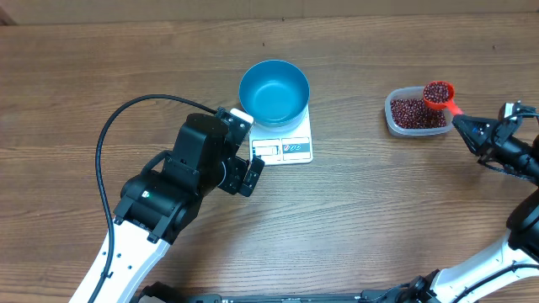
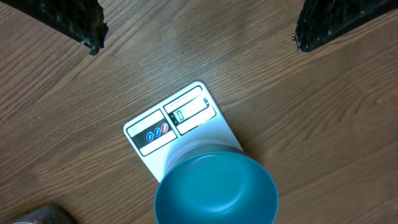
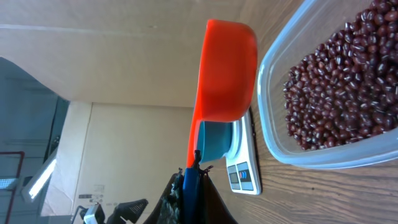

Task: Scoop item into bowl and weigh 150g on scale
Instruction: 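Lift the filled orange cup out of the bean tub, then carry the filled cup left with the right gripper over the blue bowl, then tilt the orange cup with the right gripper to pour beans into bowl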

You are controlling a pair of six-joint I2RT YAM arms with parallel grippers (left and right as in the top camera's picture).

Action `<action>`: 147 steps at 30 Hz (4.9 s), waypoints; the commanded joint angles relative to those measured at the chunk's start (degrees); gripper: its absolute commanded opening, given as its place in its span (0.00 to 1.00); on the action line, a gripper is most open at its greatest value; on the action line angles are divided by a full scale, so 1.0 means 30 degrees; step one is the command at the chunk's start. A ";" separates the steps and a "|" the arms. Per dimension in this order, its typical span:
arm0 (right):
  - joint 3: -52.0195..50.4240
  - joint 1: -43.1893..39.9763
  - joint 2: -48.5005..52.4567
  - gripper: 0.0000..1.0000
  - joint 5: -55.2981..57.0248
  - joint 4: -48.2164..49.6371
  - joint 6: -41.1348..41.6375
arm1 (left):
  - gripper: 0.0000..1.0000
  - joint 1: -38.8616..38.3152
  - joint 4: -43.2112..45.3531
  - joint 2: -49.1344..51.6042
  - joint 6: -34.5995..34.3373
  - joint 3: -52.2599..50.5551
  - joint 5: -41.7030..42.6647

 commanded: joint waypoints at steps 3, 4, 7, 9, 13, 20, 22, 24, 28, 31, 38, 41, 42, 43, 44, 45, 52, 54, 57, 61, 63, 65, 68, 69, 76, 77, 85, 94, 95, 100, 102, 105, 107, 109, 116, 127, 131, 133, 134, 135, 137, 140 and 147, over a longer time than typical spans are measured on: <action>-0.0109 0.0495 0.0087 0.04 -0.1588 0.0073 -0.0306 | 1.00 0.0117 0.0066 -0.0182 0.0291 0.0255 0.0284; -0.0109 0.0619 0.0087 0.04 -0.1807 0.0080 -0.0306 | 1.00 0.0117 0.0058 -0.0182 0.0291 0.0255 0.0284; -0.0109 0.1020 0.0087 0.04 -0.2375 0.0080 -0.0299 | 0.99 0.0117 0.0058 -0.0182 0.0291 0.0255 0.0284; -0.0109 0.1311 0.0087 0.04 -0.2601 0.0073 -0.0299 | 0.99 0.0117 0.0058 -0.0182 0.0291 0.0255 0.0284; -0.0109 0.1814 0.0087 0.04 -0.2645 0.0073 -0.0299 | 0.99 0.0117 0.0058 -0.0182 0.0291 0.0255 0.0284; -0.0109 0.3351 0.0087 0.04 -0.2637 0.0299 -0.0299 | 1.00 0.0117 0.0058 -0.0182 0.0291 0.0255 0.0284; -0.0109 0.3920 0.0087 0.04 -0.2637 0.0364 -0.0299 | 1.00 0.0117 0.0058 -0.0182 0.0291 0.0255 0.0284; -0.0109 0.4648 0.0087 0.04 -0.2637 0.0627 -0.0299 | 1.00 0.0117 0.0066 -0.0182 0.0291 0.0255 0.0284; -0.0109 0.5821 0.0087 0.04 -0.2637 0.1042 -0.0291 | 1.00 0.0117 0.0058 -0.0182 0.0291 0.0255 0.0284; -0.0109 0.6688 0.0087 0.04 -0.2637 0.1355 -0.0219 | 1.00 0.0117 0.0066 -0.0182 0.0291 0.0255 0.0284; -0.0109 0.8021 0.0087 0.04 -0.2637 0.1370 -0.0219 | 1.00 0.0117 0.0066 -0.0182 0.0291 0.0255 0.0284; -0.0095 0.8269 0.0087 0.04 -0.2637 0.1377 -0.0219 | 1.00 0.0117 0.0058 -0.0182 0.0291 0.0255 0.0284; -0.0095 0.8371 0.0087 0.04 -0.2637 0.1377 -0.0219 | 1.00 0.0117 0.0058 -0.0182 0.0291 0.0255 0.0284; -0.0095 0.8451 0.0087 0.04 -0.2637 0.1377 -0.0219 | 1.00 0.0117 0.0058 -0.0182 0.0299 0.0255 0.0284; -0.0095 0.8568 0.0087 0.04 -0.2630 0.1392 -0.0219 | 1.00 0.0117 0.0058 -0.0182 0.0299 0.0255 0.0284; -0.0095 0.8633 0.0087 0.04 -0.2637 0.1443 -0.0204 | 1.00 0.0117 0.0066 -0.0182 0.0291 0.0255 0.0284; -0.0073 0.9442 0.0087 0.04 -0.2630 0.1989 -0.0058 | 1.00 0.0117 0.0058 -0.0182 0.0299 0.0255 0.0284; -0.0073 0.9610 0.0087 0.04 -0.2630 0.2361 0.0474 | 1.00 0.0117 0.0066 -0.0182 0.0291 0.0255 0.0284; -0.0073 0.9908 0.0087 0.04 -0.2630 0.3869 0.2397 | 1.00 0.0117 0.0066 -0.0182 0.0299 0.0255 0.0277; -0.0073 1.0331 0.0087 0.04 -0.2630 0.5617 0.4080 | 1.00 0.0117 0.0058 -0.0182 0.0291 0.0255 0.0284; -0.0073 1.0652 0.0087 0.04 -0.2630 0.6564 0.4714 | 1.00 0.0117 0.0058 -0.0182 0.0291 0.0255 0.0284; -0.0073 1.0790 0.0087 0.04 -0.2630 0.7060 0.5144 | 1.00 0.0117 0.0058 -0.0182 0.0291 0.0255 0.0284; -0.0073 1.0877 0.0087 0.04 -0.2630 0.7847 0.5960 | 0.99 0.0117 0.0058 -0.0182 0.0291 0.0255 0.0284; -0.0073 1.0877 0.0087 0.04 -0.2630 0.8014 0.6098 | 1.00 0.0117 0.0066 -0.0182 0.0291 0.0255 0.0284; -0.0073 1.0885 0.0087 0.04 -0.2630 0.9763 0.7985 | 1.00 0.0117 0.0066 -0.0182 0.0291 0.0255 0.0284; -0.0073 1.0885 0.0087 0.04 -0.2630 0.9923 0.8182 | 1.00 0.0117 0.0066 -0.0182 0.0291 0.0255 0.0284; -0.0073 1.1191 0.0087 0.04 -0.2630 1.1825 0.9632 | 1.00 0.0117 0.0058 -0.0182 0.0291 0.0255 0.0284; -0.0073 1.2335 0.0087 0.04 -0.2484 1.5919 1.3566 | 1.00 0.0117 0.0058 -0.0182 0.0291 0.0255 0.0284; -0.0073 1.2429 0.0087 0.04 -0.2463 1.6269 1.3879 | 0.99 0.0117 0.0058 -0.0182 0.0299 0.0255 0.0284; -0.0073 1.3092 0.0087 0.04 -0.0962 1.7588 1.5402 | 1.00 0.0117 0.0066 -0.0182 0.0291 0.0255 0.0284; -0.0073 1.3333 0.0087 0.04 -0.0809 1.7996 1.5395 | 0.99 0.0117 0.0066 -0.0182 0.0291 0.0255 0.0284; -0.0073 1.3755 0.0087 0.04 -0.0058 1.8513 1.5380 | 1.00 0.0117 0.0058 -0.0182 0.0291 0.0255 0.0284; -0.0073 1.4018 0.0087 0.04 0.0175 1.8986 1.5373 | 1.00 0.0117 0.0058 -0.0182 0.0299 0.0255 0.0284; -0.0073 1.4345 0.0087 0.04 0.0197 1.9657 1.5358 | 1.00 0.0117 0.0058 -0.0182 0.0291 0.0255 0.0284; -0.0073 1.5103 0.0087 0.04 0.0197 2.1216 1.4098 | 0.99 0.0117 0.0066 -0.0175 0.0291 0.0255 0.0284; -0.0080 1.5220 0.0087 0.04 0.2127 2.1216 1.0018 | 1.00 0.0117 0.0058 -0.0175 0.0291 0.0255 0.0284; -0.0080 1.5212 0.0087 0.04 0.2186 2.1216 0.7643 | 1.00 0.0117 0.0058 -0.0175 0.0291 0.0255 0.0284; -0.0080 1.5220 0.0087 0.04 0.2186 2.1223 0.6295 | 1.00 0.0117 0.0058 -0.0175 0.0299 0.0255 0.0284; -0.0080 1.5220 0.0087 0.04 0.2186 2.1223 0.5931 | 1.00 0.0117 0.0066 -0.0175 0.0291 0.0255 0.0284; -0.0080 1.5212 0.0087 0.04 0.2186 2.1223 0.5428 | 0.99 0.0117 0.0058 -0.0182 0.0299 0.0255 0.0284; -0.0080 1.5212 0.0087 0.04 0.2200 2.1223 0.4204 | 0.99 0.0117 0.0066 -0.0175 0.0299 0.0255 0.0284; -0.0080 1.5212 0.0087 0.04 0.2193 2.1223 0.2754 | 1.00 0.0117 0.0066 -0.0175 0.0299 0.0255 0.0284; -0.0080 1.5212 0.0087 0.04 0.4364 2.1223 0.1712 | 1.00 0.0117 0.0066 -0.0182 0.0291 0.0255 0.0284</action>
